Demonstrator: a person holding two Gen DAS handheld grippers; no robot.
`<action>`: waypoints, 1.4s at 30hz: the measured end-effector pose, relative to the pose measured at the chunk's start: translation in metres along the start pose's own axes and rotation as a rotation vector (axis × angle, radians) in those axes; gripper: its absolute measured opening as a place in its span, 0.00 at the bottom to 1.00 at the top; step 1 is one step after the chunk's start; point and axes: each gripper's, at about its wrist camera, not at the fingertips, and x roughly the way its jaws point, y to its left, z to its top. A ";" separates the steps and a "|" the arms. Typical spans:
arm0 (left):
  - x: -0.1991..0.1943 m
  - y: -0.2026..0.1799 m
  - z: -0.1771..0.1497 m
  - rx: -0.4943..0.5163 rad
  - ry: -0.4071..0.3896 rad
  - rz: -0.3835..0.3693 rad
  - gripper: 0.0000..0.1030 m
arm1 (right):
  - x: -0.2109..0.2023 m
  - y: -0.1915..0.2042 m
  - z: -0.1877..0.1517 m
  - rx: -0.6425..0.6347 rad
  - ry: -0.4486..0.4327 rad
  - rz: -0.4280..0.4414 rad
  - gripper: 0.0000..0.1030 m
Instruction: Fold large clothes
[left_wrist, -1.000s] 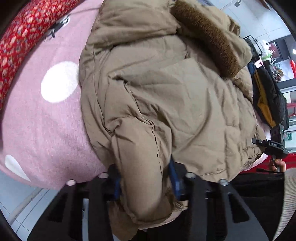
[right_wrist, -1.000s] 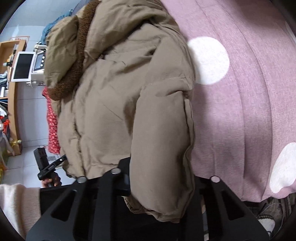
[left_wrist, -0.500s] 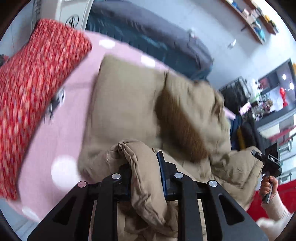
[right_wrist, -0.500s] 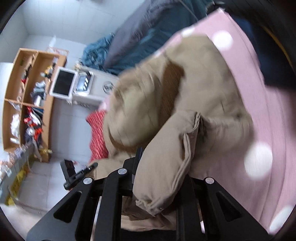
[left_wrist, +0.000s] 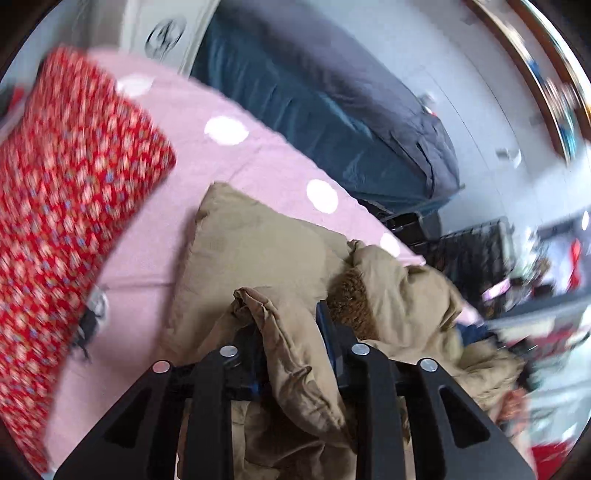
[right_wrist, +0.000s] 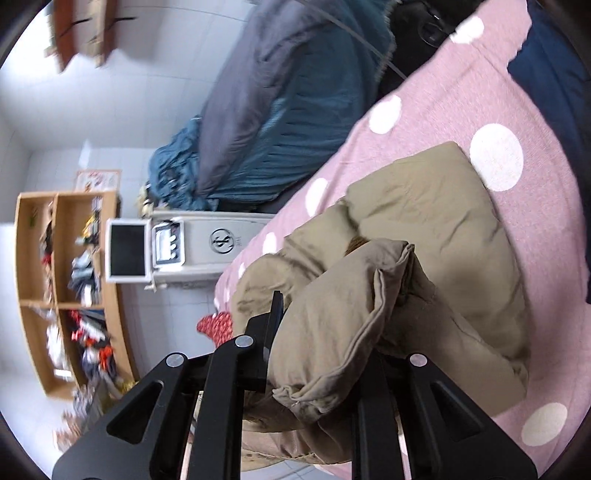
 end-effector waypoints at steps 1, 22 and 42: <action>-0.002 0.005 0.004 -0.037 0.018 -0.042 0.28 | 0.007 -0.005 0.008 0.038 0.007 -0.002 0.15; -0.102 -0.047 -0.110 0.394 -0.295 0.317 0.75 | 0.096 -0.064 0.076 0.530 0.083 -0.054 0.15; 0.094 -0.194 -0.095 0.625 -0.120 0.399 0.74 | 0.015 -0.008 0.070 0.313 0.012 0.113 0.72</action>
